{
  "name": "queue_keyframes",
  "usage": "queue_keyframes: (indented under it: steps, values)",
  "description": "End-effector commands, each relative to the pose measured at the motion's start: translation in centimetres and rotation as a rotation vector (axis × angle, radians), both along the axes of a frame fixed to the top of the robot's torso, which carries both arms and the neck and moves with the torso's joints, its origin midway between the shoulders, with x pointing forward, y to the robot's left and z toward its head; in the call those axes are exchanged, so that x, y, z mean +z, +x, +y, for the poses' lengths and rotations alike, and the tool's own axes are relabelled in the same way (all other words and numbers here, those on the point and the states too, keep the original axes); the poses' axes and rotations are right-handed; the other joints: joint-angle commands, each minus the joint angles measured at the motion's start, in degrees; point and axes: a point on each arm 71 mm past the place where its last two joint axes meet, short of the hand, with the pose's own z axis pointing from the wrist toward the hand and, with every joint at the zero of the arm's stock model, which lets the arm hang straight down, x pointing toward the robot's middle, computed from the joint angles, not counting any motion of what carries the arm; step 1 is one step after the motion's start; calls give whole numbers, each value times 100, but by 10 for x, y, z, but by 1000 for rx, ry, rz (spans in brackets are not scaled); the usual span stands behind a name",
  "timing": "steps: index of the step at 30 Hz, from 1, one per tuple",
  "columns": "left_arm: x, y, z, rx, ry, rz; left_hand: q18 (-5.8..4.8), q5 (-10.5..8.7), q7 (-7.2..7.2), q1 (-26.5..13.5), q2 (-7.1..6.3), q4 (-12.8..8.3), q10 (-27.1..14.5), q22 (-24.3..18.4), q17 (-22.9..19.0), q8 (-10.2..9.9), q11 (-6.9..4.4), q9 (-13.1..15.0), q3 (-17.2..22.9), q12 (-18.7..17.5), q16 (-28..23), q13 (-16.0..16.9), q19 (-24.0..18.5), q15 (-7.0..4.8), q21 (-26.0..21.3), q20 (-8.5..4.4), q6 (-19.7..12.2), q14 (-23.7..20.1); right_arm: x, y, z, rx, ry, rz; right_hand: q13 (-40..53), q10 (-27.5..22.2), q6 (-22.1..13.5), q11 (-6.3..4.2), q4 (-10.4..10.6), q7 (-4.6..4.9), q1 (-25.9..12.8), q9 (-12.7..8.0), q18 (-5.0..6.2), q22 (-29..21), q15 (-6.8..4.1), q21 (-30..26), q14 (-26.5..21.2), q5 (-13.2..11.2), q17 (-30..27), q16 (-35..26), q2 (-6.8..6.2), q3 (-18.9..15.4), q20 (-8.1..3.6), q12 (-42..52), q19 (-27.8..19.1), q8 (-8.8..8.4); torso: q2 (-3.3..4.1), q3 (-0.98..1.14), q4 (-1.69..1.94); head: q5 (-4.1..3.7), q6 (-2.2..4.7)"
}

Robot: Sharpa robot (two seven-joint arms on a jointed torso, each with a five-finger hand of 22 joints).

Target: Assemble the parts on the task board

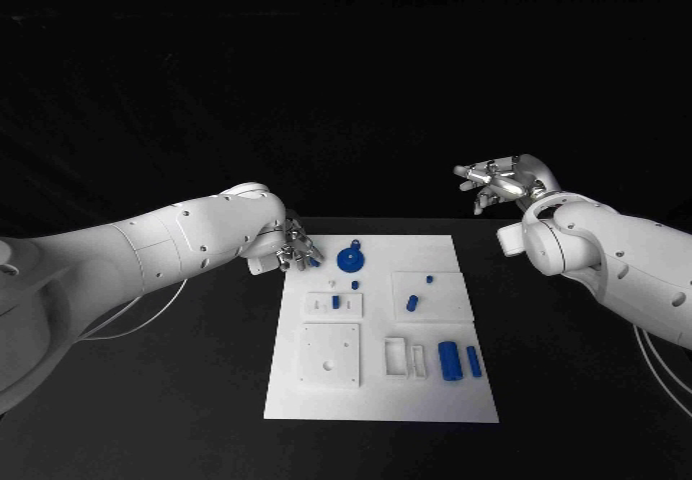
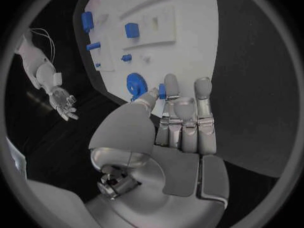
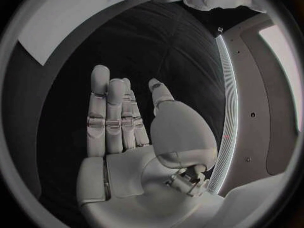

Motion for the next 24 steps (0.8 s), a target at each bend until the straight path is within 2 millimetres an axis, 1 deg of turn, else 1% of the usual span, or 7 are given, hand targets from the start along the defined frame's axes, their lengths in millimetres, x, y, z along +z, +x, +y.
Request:
queue_keyframes:
  steps: [1,5,7,10,12,16,24]
  values:
    - [2,-2,-2,41,-118,-13,-87,-4,-30,-5,-84,-645,24,111,30,-61,-11,687,682,28,30,7,23,-35,2,-15,91,21,0,-2,11,104,-92,0,-300,-116,-40,39,-201,20,166,-46,84,0,38,-29,-37,45,-15,-30,-28,211,46,-117,135,-14,-5,6,-1,-12,39]
    - [3,-9,-2,49,-264,0,-87,-49,-39,-15,-91,-628,49,108,57,-84,-20,721,679,34,42,7,29,-44,0,-23,122,45,3,-8,24,194,-202,-30,-631,-215,43,68,-580,32,231,-155,121,48,59,-30,-56,-130,-23,-12,-122,827,70,-134,115,-17,-11,10,4,-27,98]
    - [4,-15,-4,39,-360,12,-81,-44,-38,-13,-88,-625,44,105,36,-90,-20,724,681,28,26,4,31,-46,-5,-26,119,40,4,-12,32,238,-264,-45,-574,70,57,-18,-691,10,246,-155,116,68,14,-26,-56,-222,-27,-10,-155,966,52,-77,116,-11,-13,12,11,-31,114]
    - [7,-23,-10,27,-493,18,-40,30,-42,-17,-96,-642,74,103,8,-94,-32,747,685,17,-16,-7,97,-58,0,-33,133,90,4,-18,43,296,-354,-71,-30,910,54,-306,-744,-71,252,-163,56,116,-181,58,67,-311,6,57,-235,827,-98,567,239,-10,-13,4,18,-38,179]
    - [11,-30,-16,25,-610,15,-33,14,-41,-30,-87,-631,75,100,-9,-97,-28,755,682,-1,-49,-16,86,-53,-22,-22,134,88,4,-25,53,337,-420,-92,1128,697,36,-341,-795,-65,336,-163,-102,273,-194,202,61,-330,174,175,-185,538,-194,1006,197,-18,-10,-1,17,-46,221]
    - [16,-39,-22,29,-750,-2,-29,21,-40,-26,-86,-628,79,101,11,-96,-26,762,676,-3,-48,-17,85,-51,-34,-18,131,93,2,-34,67,382,-505,-125,2540,299,-4,-305,-901,-60,393,-154,-89,582,-180,456,-6,-378,390,217,-105,300,-168,1364,109,-16,-18,-5,27,-67,272]
    - [21,-50,-27,24,-862,-28,-28,-41,-37,-4,-82,-616,73,104,15,-103,-25,747,650,-12,-62,-17,90,-48,-46,-15,125,89,-2,-48,85,420,-600,-171,3278,248,-38,-290,-945,-58,414,-150,-70,800,-167,504,20,-471,543,178,-90,193,-149,1258,125,-16,-12,-9,19,-71,340]
